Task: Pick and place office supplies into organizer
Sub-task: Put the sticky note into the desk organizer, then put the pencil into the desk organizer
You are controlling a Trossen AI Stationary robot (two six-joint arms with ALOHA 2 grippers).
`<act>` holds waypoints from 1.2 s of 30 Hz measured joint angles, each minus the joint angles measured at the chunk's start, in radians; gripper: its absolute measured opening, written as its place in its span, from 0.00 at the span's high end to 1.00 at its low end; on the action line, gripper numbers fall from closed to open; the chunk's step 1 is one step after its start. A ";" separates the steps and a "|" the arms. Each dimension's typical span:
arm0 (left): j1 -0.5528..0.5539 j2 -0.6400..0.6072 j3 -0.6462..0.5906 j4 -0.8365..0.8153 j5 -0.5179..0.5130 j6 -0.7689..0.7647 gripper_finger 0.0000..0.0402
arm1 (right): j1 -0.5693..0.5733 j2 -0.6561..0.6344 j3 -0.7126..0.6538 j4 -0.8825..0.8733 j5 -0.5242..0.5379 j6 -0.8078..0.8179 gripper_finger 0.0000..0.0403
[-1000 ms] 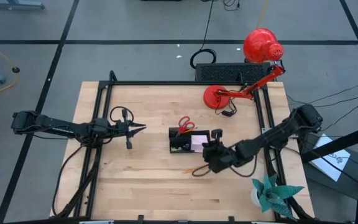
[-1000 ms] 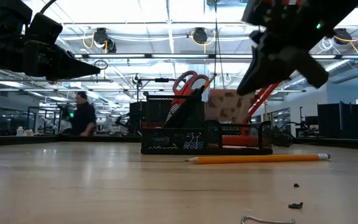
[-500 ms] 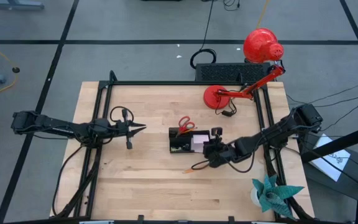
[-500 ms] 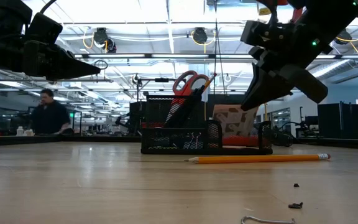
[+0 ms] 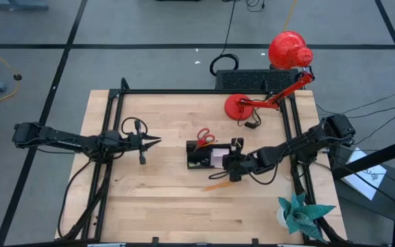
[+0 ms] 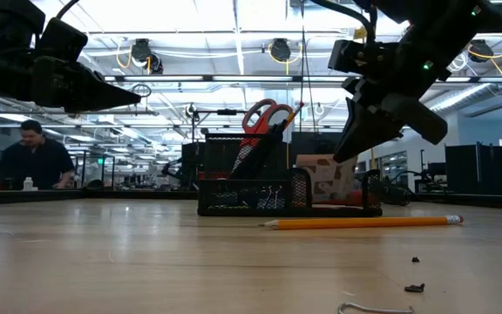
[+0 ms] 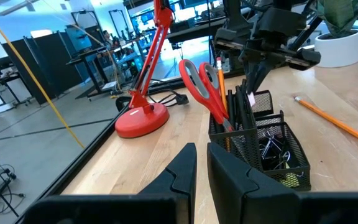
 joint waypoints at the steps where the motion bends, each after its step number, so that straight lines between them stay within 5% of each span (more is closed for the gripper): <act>1: 0.000 0.000 0.000 0.000 0.000 0.000 0.88 | -0.002 0.000 0.000 0.000 -0.005 -0.002 1.00; 9: 0.000 0.000 0.000 0.000 0.000 0.003 0.88 | -0.044 0.000 0.000 0.036 -0.231 0.022 0.93; 25: 0.000 0.000 0.000 0.000 0.000 0.008 0.88 | -0.048 -0.014 0.000 0.144 -0.233 -0.002 0.73; 30: 0.000 0.000 0.000 -0.004 -0.001 0.008 0.88 | -0.016 -0.105 0.002 0.186 -0.265 -0.039 0.76; 36: 0.000 0.000 0.000 -0.006 -0.009 0.011 0.88 | 0.075 -0.208 0.002 0.175 -0.400 -0.029 0.95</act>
